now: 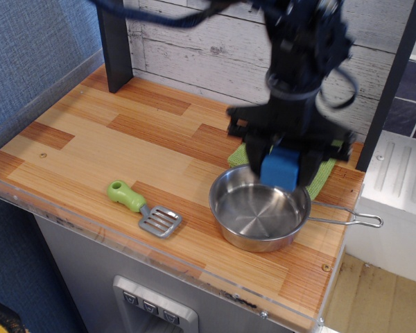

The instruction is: Place the blue block on the green towel

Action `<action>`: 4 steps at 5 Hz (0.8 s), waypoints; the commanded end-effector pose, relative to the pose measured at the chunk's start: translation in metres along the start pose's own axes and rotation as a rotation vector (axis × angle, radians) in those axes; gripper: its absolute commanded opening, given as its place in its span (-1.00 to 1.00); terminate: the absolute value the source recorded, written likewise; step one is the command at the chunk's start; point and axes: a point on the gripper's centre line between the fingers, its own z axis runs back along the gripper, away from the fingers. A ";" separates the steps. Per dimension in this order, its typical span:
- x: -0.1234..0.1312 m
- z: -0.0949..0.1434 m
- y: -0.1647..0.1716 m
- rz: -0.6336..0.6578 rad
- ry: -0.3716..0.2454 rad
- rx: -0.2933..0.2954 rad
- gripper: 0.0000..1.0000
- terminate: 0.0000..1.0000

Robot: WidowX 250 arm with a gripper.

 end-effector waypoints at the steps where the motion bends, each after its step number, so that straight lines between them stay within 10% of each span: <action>1: 0.042 0.026 0.008 0.077 -0.081 -0.038 -1.00 -1.00; 4: 0.073 -0.011 0.027 0.135 -0.029 -0.053 -1.00 -1.00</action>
